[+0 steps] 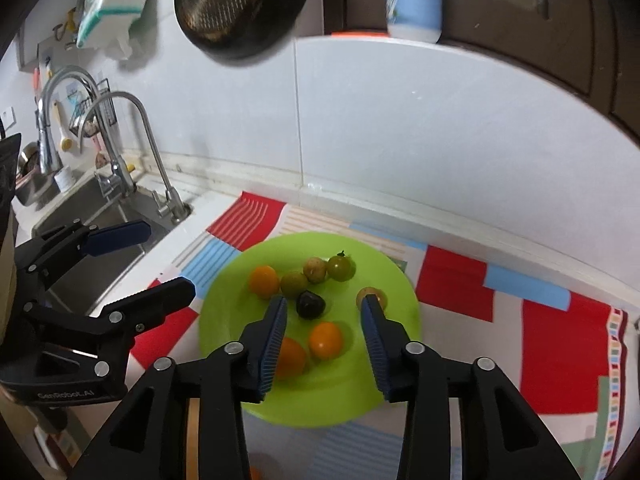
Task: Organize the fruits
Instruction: 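Open both tools to release the orange and dark fruit onto the plate, then move both tools back toward the last orange and dark fruit, then grasp the last orange with the left tool while the right tool grasps the dark fruit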
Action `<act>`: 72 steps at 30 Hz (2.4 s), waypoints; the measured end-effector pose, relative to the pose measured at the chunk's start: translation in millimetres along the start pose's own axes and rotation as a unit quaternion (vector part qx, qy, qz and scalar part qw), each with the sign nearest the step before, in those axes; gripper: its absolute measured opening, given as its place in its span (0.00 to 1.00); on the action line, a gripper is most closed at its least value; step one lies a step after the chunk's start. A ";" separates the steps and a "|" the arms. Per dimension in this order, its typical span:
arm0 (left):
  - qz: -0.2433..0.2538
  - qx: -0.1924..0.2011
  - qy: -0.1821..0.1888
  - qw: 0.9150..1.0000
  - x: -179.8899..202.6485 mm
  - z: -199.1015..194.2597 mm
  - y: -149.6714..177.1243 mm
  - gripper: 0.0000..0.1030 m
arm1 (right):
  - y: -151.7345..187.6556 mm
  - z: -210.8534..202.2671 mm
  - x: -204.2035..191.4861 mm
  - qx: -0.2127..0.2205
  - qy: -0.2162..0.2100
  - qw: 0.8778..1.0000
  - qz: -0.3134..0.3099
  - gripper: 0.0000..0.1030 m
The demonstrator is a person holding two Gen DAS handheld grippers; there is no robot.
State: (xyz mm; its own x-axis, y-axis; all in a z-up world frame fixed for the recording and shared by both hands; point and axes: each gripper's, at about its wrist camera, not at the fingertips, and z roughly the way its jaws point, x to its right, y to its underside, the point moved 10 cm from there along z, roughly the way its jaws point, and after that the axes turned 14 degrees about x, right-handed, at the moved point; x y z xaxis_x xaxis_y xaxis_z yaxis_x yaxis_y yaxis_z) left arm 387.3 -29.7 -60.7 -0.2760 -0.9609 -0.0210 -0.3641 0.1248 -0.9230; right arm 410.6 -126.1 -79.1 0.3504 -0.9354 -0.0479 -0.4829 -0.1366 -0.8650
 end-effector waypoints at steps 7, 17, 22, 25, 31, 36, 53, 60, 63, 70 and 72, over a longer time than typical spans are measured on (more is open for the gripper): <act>0.019 0.011 0.015 1.000 20.5 -31.9 -1.9 0.82 | 5.7 -45.3 1.3 0.014 0.029 0.999 0.013 0.50; 0.054 0.037 0.044 0.997 53.4 -65.4 -8.7 0.84 | 33.5 -97.2 10.2 0.003 0.062 0.997 0.054 0.50; 0.069 0.035 0.061 0.995 64.9 -70.3 -4.2 0.84 | 44.6 -113.1 12.4 -0.006 0.076 0.995 0.062 0.50; 0.077 0.023 0.070 0.994 70.7 -69.6 5.6 0.84 | 54.0 -119.9 15.0 -0.017 0.089 0.994 0.064 0.50; 0.094 -0.009 0.088 0.992 84.1 -65.4 32.2 0.84 | 83.0 -126.0 19.7 -0.057 0.101 0.990 0.084 0.50; 0.115 -0.021 0.092 0.989 90.5 -61.3 48.6 0.84 | 107.4 -128.2 24.2 -0.088 0.114 0.985 0.096 0.50; 0.125 -0.101 0.133 0.978 110.6 -34.4 105.4 0.83 | 174.1 -116.4 29.3 -0.174 0.106 0.967 0.153 0.50; 0.119 -0.119 0.144 0.975 113.7 -25.4 118.1 0.73 | 186.3 -110.5 29.0 -0.189 0.099 0.964 0.158 0.41; 0.110 -0.126 0.148 0.975 115.1 -22.3 121.1 0.67 | 189.6 -108.5 28.0 -0.194 0.094 0.963 0.163 0.36; 0.097 -0.135 0.160 0.973 118.8 -17.4 123.3 0.48 | 192.4 -105.5 27.0 -0.197 0.087 0.962 0.168 0.32; 0.094 -0.139 0.164 0.972 119.8 -16.1 124.6 0.44 | 192.4 -104.7 26.4 -0.198 0.085 0.962 0.168 0.32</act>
State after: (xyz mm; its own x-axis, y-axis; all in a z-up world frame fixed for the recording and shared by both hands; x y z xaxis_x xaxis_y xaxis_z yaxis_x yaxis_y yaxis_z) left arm 294.5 -125.3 -172.1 -0.6131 -0.7899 -0.0129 -0.4939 0.3960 -0.7741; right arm 242.9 -211.3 -194.5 0.0006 -0.9838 -0.1794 -0.8250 0.1009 -0.5560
